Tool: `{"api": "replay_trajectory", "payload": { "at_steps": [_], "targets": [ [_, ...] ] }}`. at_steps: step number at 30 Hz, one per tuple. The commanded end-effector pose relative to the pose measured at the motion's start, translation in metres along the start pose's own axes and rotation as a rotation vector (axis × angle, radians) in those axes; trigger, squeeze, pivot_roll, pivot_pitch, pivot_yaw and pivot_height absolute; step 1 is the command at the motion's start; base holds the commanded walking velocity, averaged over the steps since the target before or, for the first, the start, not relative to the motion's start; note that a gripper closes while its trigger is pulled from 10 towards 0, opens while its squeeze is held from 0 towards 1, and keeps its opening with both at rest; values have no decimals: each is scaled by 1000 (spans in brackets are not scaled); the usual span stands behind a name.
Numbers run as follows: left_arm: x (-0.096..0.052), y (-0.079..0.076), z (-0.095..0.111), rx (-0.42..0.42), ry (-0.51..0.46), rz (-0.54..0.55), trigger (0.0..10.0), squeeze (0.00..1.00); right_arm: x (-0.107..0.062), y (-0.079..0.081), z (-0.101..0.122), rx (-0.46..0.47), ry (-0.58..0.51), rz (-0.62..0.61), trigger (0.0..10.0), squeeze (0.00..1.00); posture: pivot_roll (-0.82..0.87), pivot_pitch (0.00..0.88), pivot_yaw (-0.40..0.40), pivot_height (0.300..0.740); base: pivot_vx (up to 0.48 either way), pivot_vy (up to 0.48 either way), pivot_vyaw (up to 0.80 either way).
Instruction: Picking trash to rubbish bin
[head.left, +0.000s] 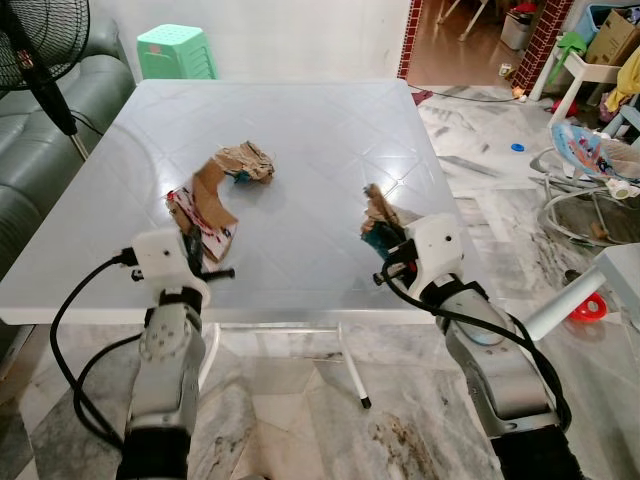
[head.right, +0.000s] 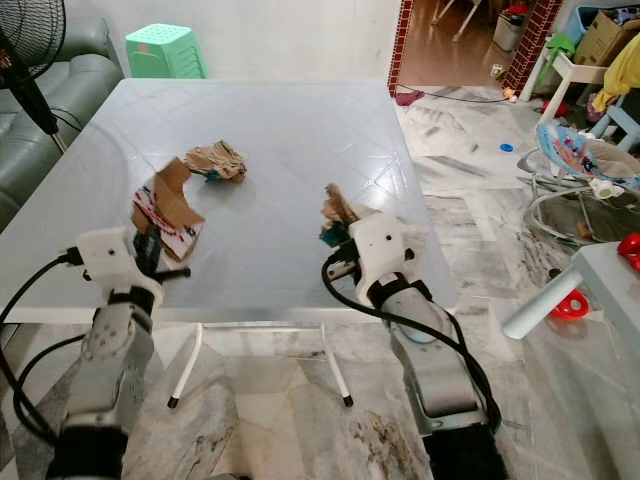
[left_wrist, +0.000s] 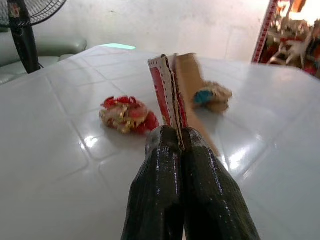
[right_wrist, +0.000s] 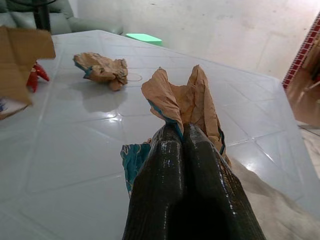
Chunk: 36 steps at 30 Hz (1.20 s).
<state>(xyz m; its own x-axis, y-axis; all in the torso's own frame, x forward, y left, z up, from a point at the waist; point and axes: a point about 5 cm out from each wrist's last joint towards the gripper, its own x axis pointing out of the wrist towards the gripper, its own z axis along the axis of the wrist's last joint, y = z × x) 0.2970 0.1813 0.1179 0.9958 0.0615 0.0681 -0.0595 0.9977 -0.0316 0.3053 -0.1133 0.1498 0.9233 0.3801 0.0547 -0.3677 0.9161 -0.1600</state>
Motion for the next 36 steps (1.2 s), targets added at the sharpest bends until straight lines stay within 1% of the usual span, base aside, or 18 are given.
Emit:
{"api": "replay_trajectory", "payload": {
  "at_steps": [1,6,7,10,11,12,14,20,23,24,25,27,30,33,36],
  "targets": [
    [-4,-5,7,55,-20,-53,0,0,1,-8,-1,-18,2,-45,0,0,-49,0,-26,740,0,0,0],
    [-19,-2,9,72,-39,-82,0,0,-4,-24,-4,-65,3,-138,0,0,-38,0,-25,740,0,0,0],
    [-26,1,9,92,-23,-76,0,0,-8,-31,-7,-79,13,-159,0,0,-38,0,-25,740,0,0,0],
    [-34,7,5,110,15,-71,0,0,-18,-42,-14,-80,36,-180,0,0,-31,0,-23,740,0,0,0],
    [-37,9,2,115,33,-65,0,0,-24,-48,-18,-89,52,-187,0,0,-29,0,-21,740,0,0,0],
    [-37,9,2,115,33,-65,0,0,-24,-48,-18,-89,52,-187,0,0,-29,0,-21,740,0,0,0],
    [-40,10,2,107,50,-67,0,0,-31,-56,-23,-105,71,-210,0,0,-32,0,-19,740,0,0,0],
    [-38,2,3,93,53,-90,0,0,-33,-59,-23,-95,61,-237,0,0,-39,1,-12,740,0,0,0],
    [-36,-1,5,91,48,-102,0,0,-32,-56,-21,-83,45,-237,0,0,-38,1,-10,740,0,0,0],
    [-34,-1,8,84,42,-100,235,0,-30,-55,-19,-86,33,-239,0,0,-38,0,-6,740,0,0,0],
    [-32,-1,9,81,40,-98,0,0,-29,-54,-18,-74,32,-239,0,0,-38,0,-6,740,0,0,0],
    [-29,1,11,73,35,-84,0,0,-27,-52,-19,-67,38,-244,0,0,-34,0,-3,740,0,0,0],
    [-27,5,14,61,28,-59,118,0,-26,-53,-21,-51,46,-255,0,0,-23,0,-3,740,0,0,-800],
    [-28,11,15,25,37,-20,0,0,-23,-52,-21,-50,43,-259,0,0,-15,0,-5,740,0,0,-800],
    [-30,11,11,15,52,-18,0,0,-22,-51,-20,-46,39,-256,0,0,-15,0,-5,740,0,0,-800]
  ]
}}
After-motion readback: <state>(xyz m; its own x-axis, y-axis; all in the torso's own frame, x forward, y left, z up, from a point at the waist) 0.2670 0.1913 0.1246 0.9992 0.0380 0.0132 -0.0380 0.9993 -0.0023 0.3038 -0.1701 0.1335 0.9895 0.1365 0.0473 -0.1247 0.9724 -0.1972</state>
